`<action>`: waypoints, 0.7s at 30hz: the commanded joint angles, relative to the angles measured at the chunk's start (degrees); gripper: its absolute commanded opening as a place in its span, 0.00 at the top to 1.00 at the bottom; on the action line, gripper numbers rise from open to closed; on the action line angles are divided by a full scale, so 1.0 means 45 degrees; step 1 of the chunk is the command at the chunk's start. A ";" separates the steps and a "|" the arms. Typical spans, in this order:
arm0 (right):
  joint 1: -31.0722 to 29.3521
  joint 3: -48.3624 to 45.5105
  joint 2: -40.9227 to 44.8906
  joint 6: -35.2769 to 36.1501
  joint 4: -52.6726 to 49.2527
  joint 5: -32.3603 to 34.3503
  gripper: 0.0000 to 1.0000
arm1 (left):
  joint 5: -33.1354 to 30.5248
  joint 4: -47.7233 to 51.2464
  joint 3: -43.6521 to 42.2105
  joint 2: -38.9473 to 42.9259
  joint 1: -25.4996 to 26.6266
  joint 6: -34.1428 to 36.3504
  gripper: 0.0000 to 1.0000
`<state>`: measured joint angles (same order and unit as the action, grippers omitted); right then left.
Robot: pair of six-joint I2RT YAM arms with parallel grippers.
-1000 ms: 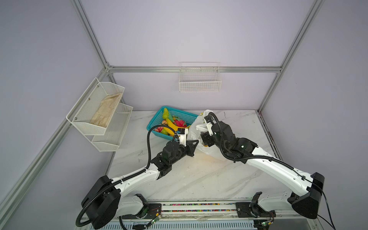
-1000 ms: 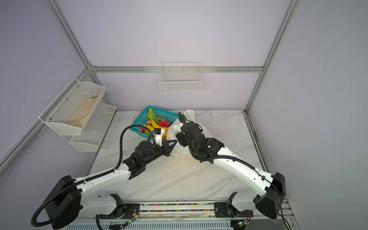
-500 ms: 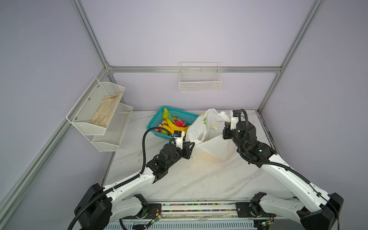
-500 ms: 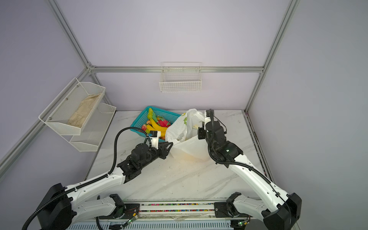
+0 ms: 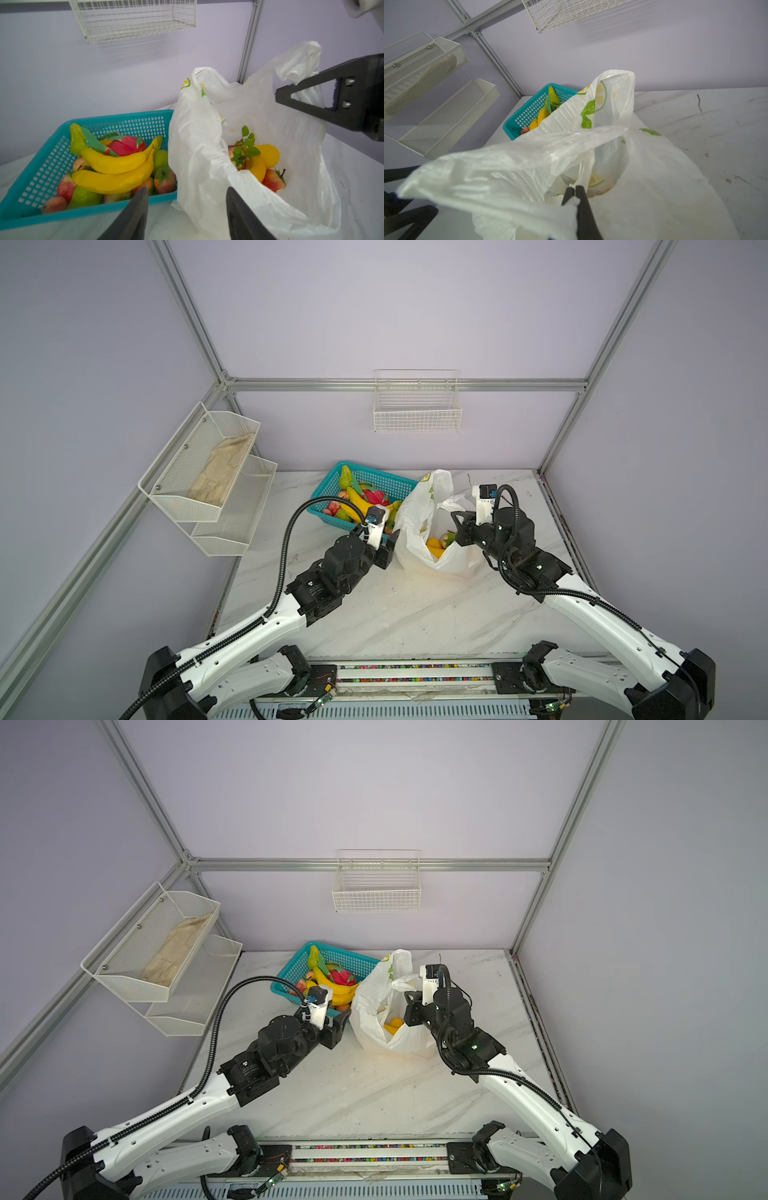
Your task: Place the fake fruits into the plastic bag and tie a complex knot
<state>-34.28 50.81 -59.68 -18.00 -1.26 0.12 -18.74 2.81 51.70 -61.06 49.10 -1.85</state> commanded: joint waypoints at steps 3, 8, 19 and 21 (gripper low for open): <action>-0.0018 -0.0741 0.0967 -0.1431 0.1463 0.0151 0.95 | 0.0198 0.1650 0.4212 -0.2445 0.0800 0.4163 0.35; -0.0018 -0.1727 0.2116 -0.2789 0.2369 0.1170 0.95 | -0.0451 0.2796 0.6304 -0.4775 0.0851 0.5731 0.30; -0.0018 -0.2091 0.2999 -0.3383 0.2687 0.1932 0.97 | -0.3372 0.3576 0.8390 -0.8036 0.0678 0.8591 0.17; -0.0018 -0.2086 0.3008 -0.3383 0.2706 0.1928 0.97 | -0.3838 0.3567 0.8567 -0.8383 0.0597 0.8861 0.17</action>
<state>-34.28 41.45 -46.81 -31.88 8.43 7.64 -30.04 18.79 83.40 -98.30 52.62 33.61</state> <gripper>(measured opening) 0.046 0.828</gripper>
